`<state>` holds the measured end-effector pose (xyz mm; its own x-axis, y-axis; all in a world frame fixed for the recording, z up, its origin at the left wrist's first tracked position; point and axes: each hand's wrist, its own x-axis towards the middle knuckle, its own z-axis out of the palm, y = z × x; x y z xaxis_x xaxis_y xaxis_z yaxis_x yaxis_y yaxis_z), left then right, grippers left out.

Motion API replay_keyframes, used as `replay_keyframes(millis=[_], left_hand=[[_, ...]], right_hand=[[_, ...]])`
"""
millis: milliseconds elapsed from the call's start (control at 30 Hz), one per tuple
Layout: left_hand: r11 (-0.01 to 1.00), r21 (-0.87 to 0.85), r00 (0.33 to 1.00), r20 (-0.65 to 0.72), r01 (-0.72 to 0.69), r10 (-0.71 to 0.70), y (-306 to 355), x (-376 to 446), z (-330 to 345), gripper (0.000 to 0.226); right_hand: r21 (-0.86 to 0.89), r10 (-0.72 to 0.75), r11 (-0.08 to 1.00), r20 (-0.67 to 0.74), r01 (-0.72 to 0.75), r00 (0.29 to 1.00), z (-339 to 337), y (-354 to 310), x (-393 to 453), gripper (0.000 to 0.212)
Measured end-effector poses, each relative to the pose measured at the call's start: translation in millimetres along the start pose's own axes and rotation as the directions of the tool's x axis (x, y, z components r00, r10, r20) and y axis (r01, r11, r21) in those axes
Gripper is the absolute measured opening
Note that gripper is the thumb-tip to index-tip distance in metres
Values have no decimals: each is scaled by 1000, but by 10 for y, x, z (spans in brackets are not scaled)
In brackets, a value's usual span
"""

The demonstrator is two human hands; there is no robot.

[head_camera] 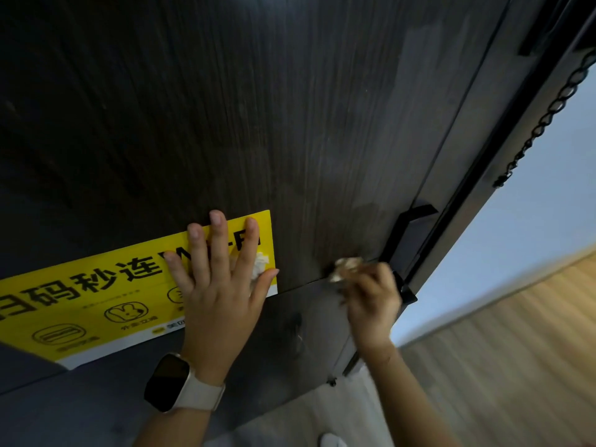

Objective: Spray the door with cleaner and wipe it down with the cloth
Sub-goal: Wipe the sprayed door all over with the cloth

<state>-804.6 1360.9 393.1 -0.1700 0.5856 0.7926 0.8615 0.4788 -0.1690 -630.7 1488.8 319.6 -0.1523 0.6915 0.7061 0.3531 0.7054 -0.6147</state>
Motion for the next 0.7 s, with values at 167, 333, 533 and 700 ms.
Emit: replay_keyframes(millis=[167, 333, 533, 700], left_hand=[[1000, -1, 1000, 4, 8, -8, 3, 5, -6, 92], [1000, -22, 1000, 11, 16, -15, 12, 8, -8, 91], [1000, -22, 1000, 8, 7, -7, 0, 4, -19, 93], [1000, 21, 1000, 9, 15, -15, 11, 3, -13, 93]], right_hand=[[51, 361, 933, -164, -357, 918, 21, 19, 54, 25], [114, 110, 987, 68, -117, 992, 354, -442, -344, 24], [87, -81, 994, 164, 67, 983, 234, -367, -228, 15], [35, 304, 953, -108, -302, 947, -101, 128, 107, 37]])
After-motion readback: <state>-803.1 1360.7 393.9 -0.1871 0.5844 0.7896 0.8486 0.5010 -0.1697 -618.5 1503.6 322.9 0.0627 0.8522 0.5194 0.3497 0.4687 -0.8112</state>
